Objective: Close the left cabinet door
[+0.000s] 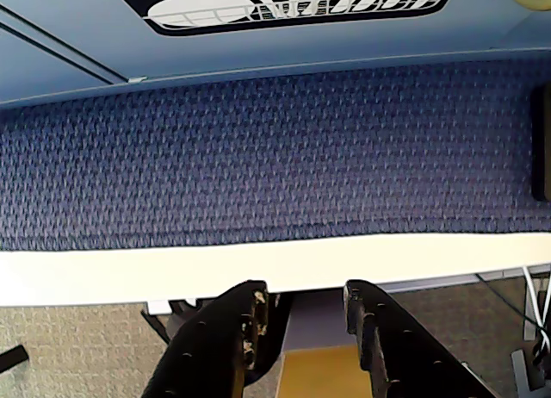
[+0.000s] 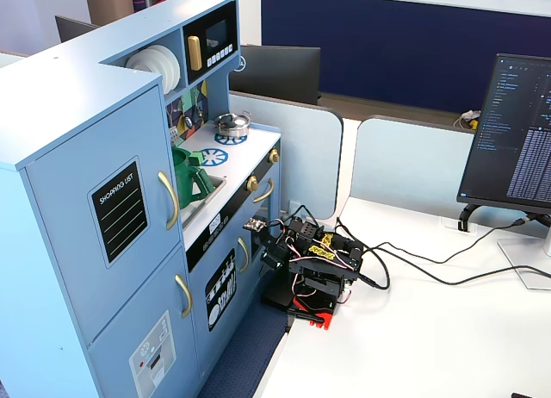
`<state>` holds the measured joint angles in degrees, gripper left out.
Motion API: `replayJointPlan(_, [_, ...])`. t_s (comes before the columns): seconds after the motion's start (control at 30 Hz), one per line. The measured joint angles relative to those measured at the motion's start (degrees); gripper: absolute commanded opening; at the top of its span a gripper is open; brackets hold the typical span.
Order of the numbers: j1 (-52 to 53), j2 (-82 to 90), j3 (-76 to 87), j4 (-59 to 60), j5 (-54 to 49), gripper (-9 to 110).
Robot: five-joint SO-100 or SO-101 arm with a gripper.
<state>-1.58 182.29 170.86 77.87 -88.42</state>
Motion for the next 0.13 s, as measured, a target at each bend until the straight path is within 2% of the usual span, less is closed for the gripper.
replayJointPlan(0.13, [0.0,0.2,0.0,0.0,0.0,3])
